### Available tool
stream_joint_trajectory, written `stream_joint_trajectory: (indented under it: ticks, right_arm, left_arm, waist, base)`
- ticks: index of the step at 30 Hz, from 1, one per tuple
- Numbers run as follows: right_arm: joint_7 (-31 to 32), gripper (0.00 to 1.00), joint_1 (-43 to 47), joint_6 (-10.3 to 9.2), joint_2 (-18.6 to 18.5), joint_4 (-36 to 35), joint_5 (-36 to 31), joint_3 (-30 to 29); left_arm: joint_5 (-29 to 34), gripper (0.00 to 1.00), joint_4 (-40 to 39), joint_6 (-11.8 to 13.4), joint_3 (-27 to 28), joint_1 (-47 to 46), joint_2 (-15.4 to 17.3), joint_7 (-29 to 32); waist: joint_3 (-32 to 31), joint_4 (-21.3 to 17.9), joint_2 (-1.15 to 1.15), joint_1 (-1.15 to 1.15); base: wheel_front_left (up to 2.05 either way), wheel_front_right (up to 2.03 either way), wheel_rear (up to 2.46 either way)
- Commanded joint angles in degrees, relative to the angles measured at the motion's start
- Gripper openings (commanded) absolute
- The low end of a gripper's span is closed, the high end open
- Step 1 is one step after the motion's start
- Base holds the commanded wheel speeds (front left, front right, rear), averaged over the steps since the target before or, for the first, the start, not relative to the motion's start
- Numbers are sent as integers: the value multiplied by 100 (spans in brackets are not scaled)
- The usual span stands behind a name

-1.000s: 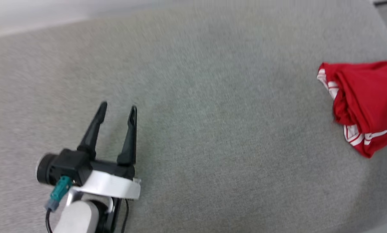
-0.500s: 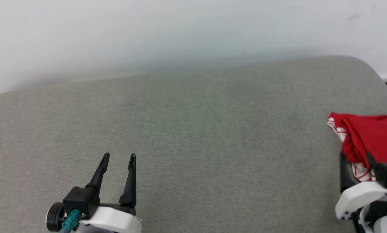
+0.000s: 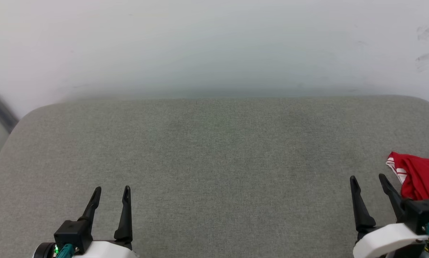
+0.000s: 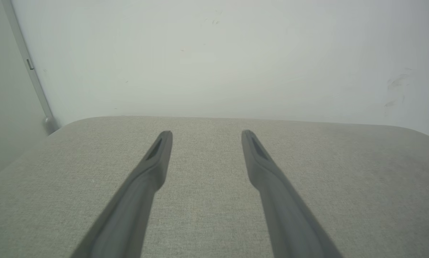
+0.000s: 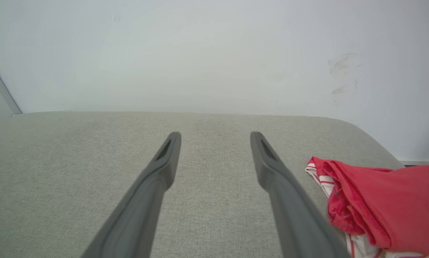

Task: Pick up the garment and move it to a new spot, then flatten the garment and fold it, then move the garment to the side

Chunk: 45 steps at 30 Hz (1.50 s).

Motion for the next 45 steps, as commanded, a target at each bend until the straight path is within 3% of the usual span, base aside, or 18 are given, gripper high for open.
stream_joint_trajectory:
  ticks: [1, 14, 32, 33, 45]
  right_arm:
    - [29, 100, 181, -4, 11, -214, 15, 41]
    - [369, 100, 814, -4, 12, -1367, 102, 206]
    - [350, 100, 839, -4, 13, -1294, 252, 199]
    - [367, 0, 774, 0, 2, -1298, 212, 202]
    - [380, 0, 583, 0, -66, -916, 1520, 251]
  left_arm:
    - [-9, 100, 27, 12, 24, 72, 26, -27]
    - [20, 100, 209, -71, 80, 208, 11, -40]
    - [115, 100, 304, -227, 200, 86, -89, -42]
    - [94, 0, 301, -229, 181, 155, -86, -2]
    - [-943, 0, 495, -398, 397, 17, -278, 311]
  waist:
    - [-24, 3, 0, 1]
    - [-119, -152, 0, 1]
    - [-92, -125, 0, 1]
    - [-91, -125, 0, 1]
    - [-61, -132, 0, 2]
  base:
    - [0, 0, 0]
    - [0, 0, 0]
    - [0, 0, 0]
    - [0, 0, 0]
    - [0, 0, 0]
